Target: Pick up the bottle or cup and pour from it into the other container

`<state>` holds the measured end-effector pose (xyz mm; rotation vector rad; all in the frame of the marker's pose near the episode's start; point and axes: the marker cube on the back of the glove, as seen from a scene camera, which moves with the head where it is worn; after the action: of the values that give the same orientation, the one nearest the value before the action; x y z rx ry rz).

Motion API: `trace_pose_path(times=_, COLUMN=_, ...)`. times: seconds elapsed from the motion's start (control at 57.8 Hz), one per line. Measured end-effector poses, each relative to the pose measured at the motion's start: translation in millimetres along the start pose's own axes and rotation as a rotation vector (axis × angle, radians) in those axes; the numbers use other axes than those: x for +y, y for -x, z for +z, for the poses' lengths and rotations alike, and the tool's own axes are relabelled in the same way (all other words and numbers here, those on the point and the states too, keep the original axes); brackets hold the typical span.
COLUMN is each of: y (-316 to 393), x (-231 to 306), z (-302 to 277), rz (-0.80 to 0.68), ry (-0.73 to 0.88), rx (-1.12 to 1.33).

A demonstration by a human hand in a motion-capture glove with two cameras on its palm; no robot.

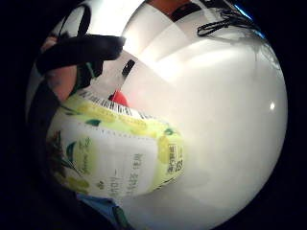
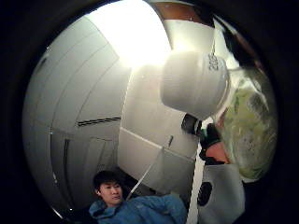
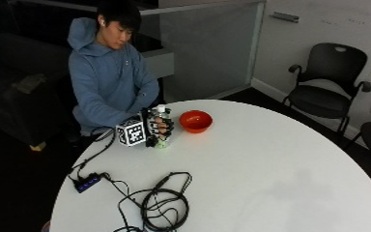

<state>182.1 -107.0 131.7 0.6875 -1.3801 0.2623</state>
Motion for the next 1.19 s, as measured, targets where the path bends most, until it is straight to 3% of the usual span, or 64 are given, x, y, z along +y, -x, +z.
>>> trace_pose_path(times=0.121, y=3.6, x=-3.9, z=10.7, rz=0.003, ry=-0.007, rx=0.034)
trace_pose_path(times=0.311, y=28.1, x=-18.1, z=32.7, rz=-0.018, ry=0.115, rx=0.207)
trace_pose_path(times=0.692, y=86.5, x=-53.1, z=91.7, rz=-0.075, ry=0.586, rx=1.05)
trace_pose_path(times=1.073, y=87.6, x=-58.3, z=146.8, rz=-0.135, ry=0.834, rx=1.939)
trace_pose_path(times=1.194, y=85.9, x=-42.1, z=171.9, rz=-0.162, ry=0.943, rx=1.976)
